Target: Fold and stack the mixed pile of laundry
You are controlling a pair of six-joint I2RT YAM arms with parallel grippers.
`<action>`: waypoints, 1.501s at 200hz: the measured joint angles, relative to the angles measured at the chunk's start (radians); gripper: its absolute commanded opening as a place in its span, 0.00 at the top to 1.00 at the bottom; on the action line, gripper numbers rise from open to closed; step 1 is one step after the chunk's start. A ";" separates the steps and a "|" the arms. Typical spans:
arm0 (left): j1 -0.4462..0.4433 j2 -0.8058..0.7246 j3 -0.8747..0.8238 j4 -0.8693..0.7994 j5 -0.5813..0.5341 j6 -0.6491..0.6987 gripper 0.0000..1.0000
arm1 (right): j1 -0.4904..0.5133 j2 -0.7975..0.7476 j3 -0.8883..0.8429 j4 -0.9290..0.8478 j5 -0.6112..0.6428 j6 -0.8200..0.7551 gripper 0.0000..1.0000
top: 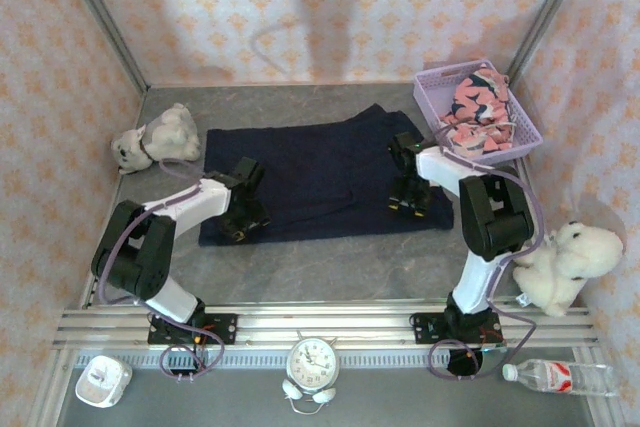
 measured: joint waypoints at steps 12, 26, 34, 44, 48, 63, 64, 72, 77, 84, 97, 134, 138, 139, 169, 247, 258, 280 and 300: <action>0.006 -0.032 0.014 -0.043 -0.017 0.003 0.31 | -0.021 -0.006 -0.005 -0.017 0.002 -0.011 0.45; 0.030 -0.050 0.062 -0.101 -0.051 0.017 0.31 | -0.030 -0.008 -0.004 -0.020 -0.002 -0.023 0.45; 0.049 -0.052 0.090 -0.122 -0.069 0.032 0.32 | -0.030 -0.009 -0.001 -0.020 -0.013 -0.029 0.45; 0.077 -0.053 0.114 -0.139 -0.089 0.050 0.33 | -0.028 -0.010 0.005 -0.019 -0.028 -0.034 0.45; 0.089 -0.054 0.118 -0.143 -0.097 0.055 0.34 | -0.027 -0.011 0.007 -0.019 -0.033 -0.035 0.45; 0.135 -0.062 0.117 -0.165 -0.121 0.078 0.39 | -0.027 -0.015 0.018 -0.015 -0.050 -0.040 0.45; 0.137 -0.063 0.116 -0.166 -0.122 0.080 0.39 | -0.027 -0.015 0.019 -0.014 -0.052 -0.039 0.45; 0.157 -0.069 0.107 -0.173 -0.134 0.091 0.41 | -0.027 -0.016 0.025 -0.012 -0.058 -0.040 0.45; 0.164 -0.072 0.101 -0.177 -0.139 0.095 0.43 | -0.027 -0.016 0.028 -0.011 -0.061 -0.041 0.45; 0.168 -0.076 0.090 -0.182 -0.148 0.105 0.45 | -0.027 -0.016 0.032 -0.011 -0.065 -0.043 0.45; 0.168 -0.078 0.067 -0.187 -0.156 0.115 0.47 | -0.027 -0.016 0.037 -0.011 -0.072 -0.043 0.45; 0.168 -0.078 0.005 -0.182 -0.154 0.119 0.58 | -0.027 -0.016 0.040 -0.011 -0.080 -0.044 0.45; 0.168 -0.077 0.002 -0.180 -0.153 0.120 0.60 | -0.027 -0.016 0.041 -0.011 -0.080 -0.046 0.45; 0.168 -0.077 0.002 -0.180 -0.153 0.120 0.60 | -0.027 -0.016 0.041 -0.012 -0.080 -0.046 0.45; 0.169 -0.060 -0.003 -0.156 -0.154 0.123 0.90 | -0.027 -0.016 0.050 -0.011 -0.080 -0.047 0.45; 0.222 0.028 0.112 -0.140 -0.174 0.153 1.00 | -0.027 -0.016 0.051 -0.012 -0.080 -0.047 0.45; 0.227 0.044 0.143 -0.135 -0.183 0.162 1.00 | -0.027 -0.016 0.051 -0.012 -0.080 -0.047 0.45; 0.227 0.062 0.172 -0.133 -0.185 0.172 1.00 | -0.027 -0.016 0.052 -0.012 -0.080 -0.047 0.45; 0.227 0.062 0.172 -0.138 -0.183 0.185 0.84 | -0.027 -0.016 0.052 -0.011 -0.080 -0.047 0.45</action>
